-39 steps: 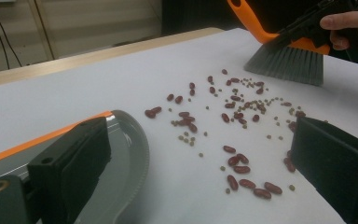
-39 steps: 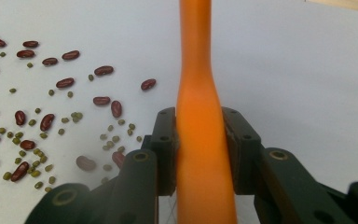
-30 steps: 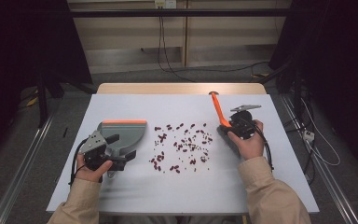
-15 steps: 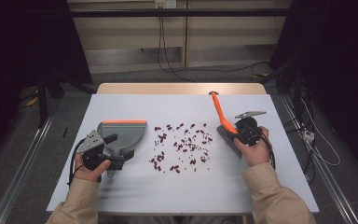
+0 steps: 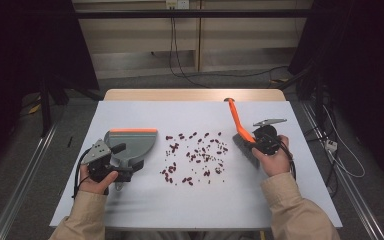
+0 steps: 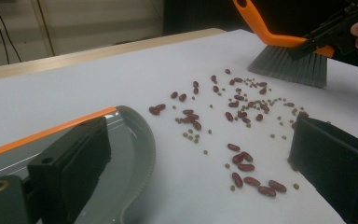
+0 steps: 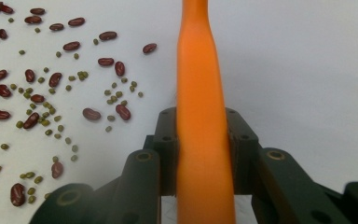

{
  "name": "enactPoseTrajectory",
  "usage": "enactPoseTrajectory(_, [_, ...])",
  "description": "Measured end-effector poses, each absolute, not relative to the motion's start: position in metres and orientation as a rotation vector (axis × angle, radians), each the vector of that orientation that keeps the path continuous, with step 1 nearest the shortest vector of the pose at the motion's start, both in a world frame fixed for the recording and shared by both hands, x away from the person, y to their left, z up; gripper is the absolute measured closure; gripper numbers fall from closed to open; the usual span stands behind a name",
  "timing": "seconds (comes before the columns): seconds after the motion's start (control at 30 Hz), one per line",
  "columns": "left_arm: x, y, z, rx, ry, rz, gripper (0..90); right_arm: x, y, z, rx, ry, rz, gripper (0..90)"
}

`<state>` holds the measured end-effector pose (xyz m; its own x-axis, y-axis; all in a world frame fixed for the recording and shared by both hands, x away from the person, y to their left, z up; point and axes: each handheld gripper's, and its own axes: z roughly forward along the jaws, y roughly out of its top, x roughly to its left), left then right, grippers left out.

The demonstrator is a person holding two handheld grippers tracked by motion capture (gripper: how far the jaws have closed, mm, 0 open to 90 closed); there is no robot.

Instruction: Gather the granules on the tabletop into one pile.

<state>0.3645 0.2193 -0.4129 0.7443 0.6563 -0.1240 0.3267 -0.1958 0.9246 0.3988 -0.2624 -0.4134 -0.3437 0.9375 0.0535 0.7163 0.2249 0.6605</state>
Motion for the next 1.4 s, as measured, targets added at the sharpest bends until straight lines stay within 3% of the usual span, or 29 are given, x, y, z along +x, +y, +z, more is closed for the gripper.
enactPoseTrajectory(0.53, [0.364, 0.221, -0.412, 1.793, 0.775, 0.364, 5.2, 0.419, -0.262, -0.406, 1.454, 2.115, 0.980, 71.6])
enactPoseTrajectory(1.17, [0.366, 0.224, -0.415, 1.798, 0.792, 0.363, 5.2, 0.485, -0.236, -0.427, 1.205, 2.146, 0.901, 71.6])
enactPoseTrajectory(1.4, [0.366, 0.227, -0.415, 1.800, 0.800, 0.368, 5.2, 0.479, -0.219, -0.429, 1.039, 2.269, 0.860, 71.6])
